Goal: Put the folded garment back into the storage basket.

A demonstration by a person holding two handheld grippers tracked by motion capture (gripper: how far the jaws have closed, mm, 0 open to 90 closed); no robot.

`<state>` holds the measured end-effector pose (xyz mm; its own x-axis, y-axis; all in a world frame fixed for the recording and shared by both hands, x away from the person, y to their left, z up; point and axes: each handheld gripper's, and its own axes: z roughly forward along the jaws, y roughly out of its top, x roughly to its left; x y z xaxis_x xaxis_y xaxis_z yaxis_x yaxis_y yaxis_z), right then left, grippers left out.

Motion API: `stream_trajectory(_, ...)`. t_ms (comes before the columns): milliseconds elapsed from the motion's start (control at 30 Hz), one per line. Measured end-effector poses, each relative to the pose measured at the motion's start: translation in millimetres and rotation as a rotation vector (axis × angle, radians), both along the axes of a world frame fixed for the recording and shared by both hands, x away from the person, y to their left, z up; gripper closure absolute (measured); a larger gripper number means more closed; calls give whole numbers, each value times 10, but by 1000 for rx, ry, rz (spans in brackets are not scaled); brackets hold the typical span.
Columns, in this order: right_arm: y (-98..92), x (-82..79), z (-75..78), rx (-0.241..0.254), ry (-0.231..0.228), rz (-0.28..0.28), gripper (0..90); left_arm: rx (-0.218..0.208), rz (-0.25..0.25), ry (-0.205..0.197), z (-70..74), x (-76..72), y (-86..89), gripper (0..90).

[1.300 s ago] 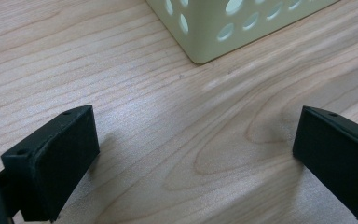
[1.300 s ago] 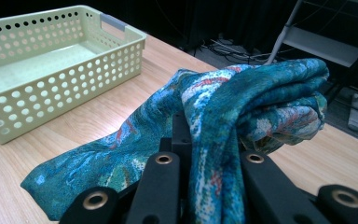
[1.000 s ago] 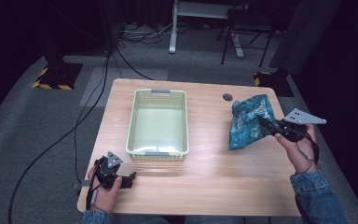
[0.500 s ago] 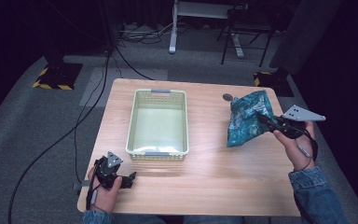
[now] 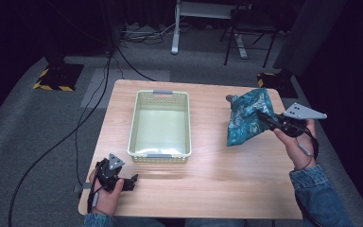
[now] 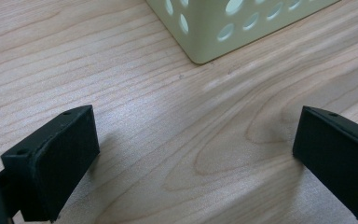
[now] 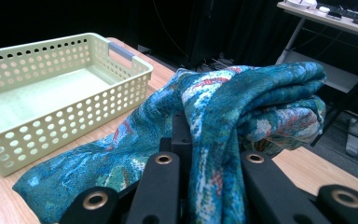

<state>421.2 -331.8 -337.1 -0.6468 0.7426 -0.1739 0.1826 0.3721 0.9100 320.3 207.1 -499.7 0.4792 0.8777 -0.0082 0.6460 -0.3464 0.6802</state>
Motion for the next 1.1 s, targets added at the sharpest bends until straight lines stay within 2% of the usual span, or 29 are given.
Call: stream_trajectory(1100, 311, 160, 179, 22, -37, 41, 826, 0, 0, 0, 0, 0, 0, 0)
